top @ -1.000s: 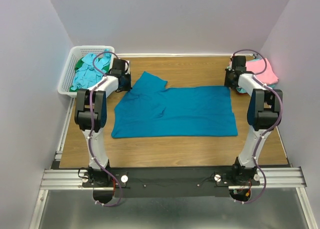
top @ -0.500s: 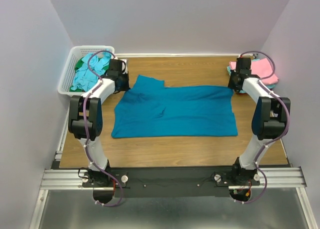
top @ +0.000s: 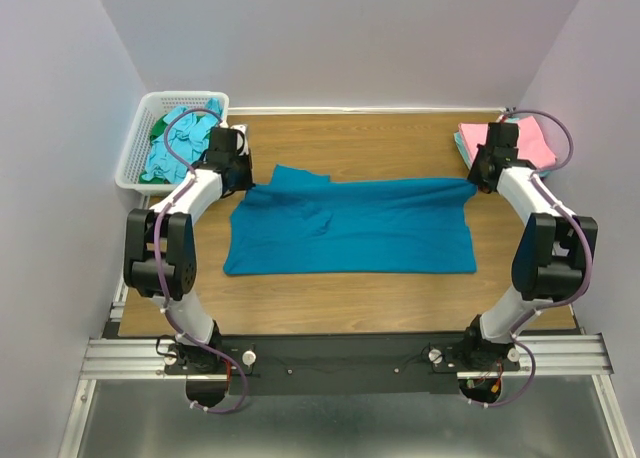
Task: Fold and stack the t-shirts
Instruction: Fold the tshirt
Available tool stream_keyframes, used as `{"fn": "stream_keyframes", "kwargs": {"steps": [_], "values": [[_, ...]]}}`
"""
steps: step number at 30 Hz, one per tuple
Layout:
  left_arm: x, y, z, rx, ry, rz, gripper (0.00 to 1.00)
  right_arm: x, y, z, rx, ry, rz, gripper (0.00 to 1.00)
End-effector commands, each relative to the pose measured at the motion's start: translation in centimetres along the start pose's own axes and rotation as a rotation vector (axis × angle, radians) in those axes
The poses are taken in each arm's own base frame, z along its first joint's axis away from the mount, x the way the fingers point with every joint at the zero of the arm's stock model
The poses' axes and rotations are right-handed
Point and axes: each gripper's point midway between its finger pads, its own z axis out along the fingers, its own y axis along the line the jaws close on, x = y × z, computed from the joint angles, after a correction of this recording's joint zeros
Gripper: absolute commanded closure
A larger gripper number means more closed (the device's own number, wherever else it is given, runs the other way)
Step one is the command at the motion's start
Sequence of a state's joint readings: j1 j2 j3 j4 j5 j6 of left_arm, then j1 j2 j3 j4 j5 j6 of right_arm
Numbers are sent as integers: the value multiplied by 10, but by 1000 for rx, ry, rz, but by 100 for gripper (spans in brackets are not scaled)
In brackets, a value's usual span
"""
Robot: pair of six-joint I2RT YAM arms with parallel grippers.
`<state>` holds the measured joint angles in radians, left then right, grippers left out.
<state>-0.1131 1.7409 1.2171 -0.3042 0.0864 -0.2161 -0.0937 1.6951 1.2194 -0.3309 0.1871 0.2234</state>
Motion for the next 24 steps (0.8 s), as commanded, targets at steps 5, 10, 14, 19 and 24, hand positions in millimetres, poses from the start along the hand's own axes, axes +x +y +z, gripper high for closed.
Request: {"fn": "stream_keyframes", "kwargs": {"steps": [5, 10, 14, 19, 24], "values": [[6, 10, -17, -40, -34, -29, 100, 20, -16, -4, 61, 20, 78, 99], [20, 15, -22, -67, -26, -48, 100, 38, -25, -2, 111, 48, 123, 99], [34, 20, -22, -86, -6, -63, 100, 53, -30, 0, 131, 74, 145, 99], [48, 29, -21, -127, 1, -85, 100, 67, -35, 2, 155, 99, 146, 99], [69, 31, -16, -130, 41, -109, 100, 83, -36, 9, 159, 133, 155, 99]]}}
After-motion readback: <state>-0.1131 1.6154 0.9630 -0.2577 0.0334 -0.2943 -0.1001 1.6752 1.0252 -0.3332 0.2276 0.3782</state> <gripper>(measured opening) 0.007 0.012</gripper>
